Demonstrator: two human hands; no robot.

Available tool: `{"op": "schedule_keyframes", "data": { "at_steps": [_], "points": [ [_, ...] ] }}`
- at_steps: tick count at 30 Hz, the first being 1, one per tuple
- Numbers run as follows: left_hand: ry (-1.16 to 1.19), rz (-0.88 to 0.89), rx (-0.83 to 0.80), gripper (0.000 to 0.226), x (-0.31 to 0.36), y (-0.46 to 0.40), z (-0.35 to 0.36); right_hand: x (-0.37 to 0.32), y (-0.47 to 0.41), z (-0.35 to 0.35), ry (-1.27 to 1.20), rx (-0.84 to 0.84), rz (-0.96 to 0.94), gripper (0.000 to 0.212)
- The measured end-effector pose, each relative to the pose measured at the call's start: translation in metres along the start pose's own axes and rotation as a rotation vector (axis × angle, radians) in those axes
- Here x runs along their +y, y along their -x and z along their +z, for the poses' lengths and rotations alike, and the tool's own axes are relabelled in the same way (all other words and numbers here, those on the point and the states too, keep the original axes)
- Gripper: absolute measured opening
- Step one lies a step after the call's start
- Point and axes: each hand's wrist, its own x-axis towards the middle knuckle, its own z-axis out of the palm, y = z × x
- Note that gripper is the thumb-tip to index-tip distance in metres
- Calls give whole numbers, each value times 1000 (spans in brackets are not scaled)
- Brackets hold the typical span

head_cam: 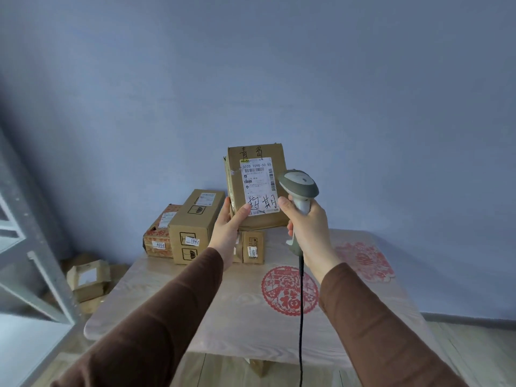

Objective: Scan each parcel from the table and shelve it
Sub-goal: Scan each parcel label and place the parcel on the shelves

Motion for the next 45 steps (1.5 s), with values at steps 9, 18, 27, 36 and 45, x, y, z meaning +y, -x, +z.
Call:
{"op": "schedule_keyframes", "data": {
  "at_steps": [9,18,27,36,45],
  "points": [
    [-6,-35,419,79,29,76,-106,40,20,97,-194,-195,175,20],
    [-30,19,759,60,82,200,-210,27,114,228,-266,-556,290,26],
    [-38,42,984,64,162,358,-343,-31,269,384,-280,-832,350,24],
    [-74,82,1155,53,232,542,-476,-82,462,532,-338,-1064,416,13],
    [-82,70,1427,60,267,654,-596,-99,603,660,-336,-1309,504,14]
  ]
}}
